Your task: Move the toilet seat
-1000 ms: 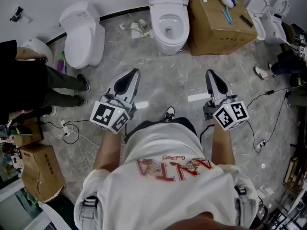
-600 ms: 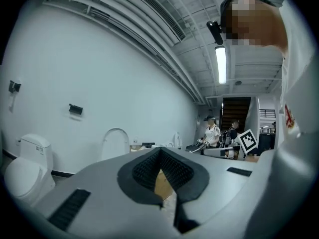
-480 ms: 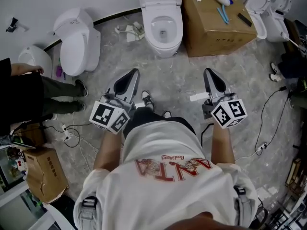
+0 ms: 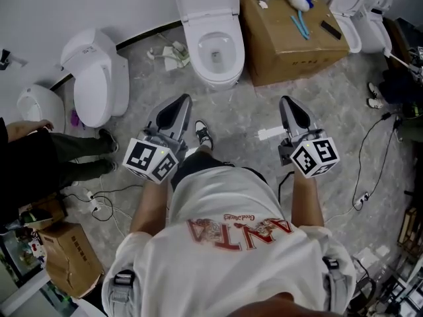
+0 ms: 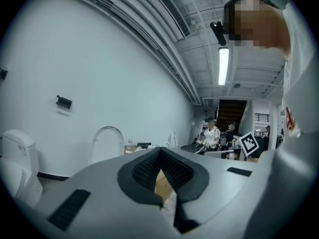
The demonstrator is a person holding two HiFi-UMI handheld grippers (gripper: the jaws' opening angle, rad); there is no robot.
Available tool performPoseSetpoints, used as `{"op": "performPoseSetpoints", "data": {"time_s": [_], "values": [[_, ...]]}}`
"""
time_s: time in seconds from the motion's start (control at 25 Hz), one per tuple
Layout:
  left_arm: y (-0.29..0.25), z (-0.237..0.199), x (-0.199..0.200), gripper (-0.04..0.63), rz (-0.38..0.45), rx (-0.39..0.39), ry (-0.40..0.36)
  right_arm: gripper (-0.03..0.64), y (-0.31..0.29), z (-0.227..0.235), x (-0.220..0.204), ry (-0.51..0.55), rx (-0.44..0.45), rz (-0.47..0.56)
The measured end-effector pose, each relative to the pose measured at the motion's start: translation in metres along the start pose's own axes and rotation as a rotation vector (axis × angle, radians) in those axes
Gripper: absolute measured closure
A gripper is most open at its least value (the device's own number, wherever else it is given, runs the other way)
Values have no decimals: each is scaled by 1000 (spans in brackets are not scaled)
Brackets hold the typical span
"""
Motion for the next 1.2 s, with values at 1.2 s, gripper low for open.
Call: {"op": "performPoseSetpoints", "data": {"time_s": [1.2], "values": [[-106,-292,-114,586,-153,174,411,617,-332,60,-102,-92,-24,-444]]}}
Point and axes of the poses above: the fingertips, and each gripper's own axes: y backward along the fingers, z to its right, x out of its top, the point moved 5 cm from there along y, backward along the fingers, and after that the axes turned 13 degrees about -x, right-handed, at the moved point
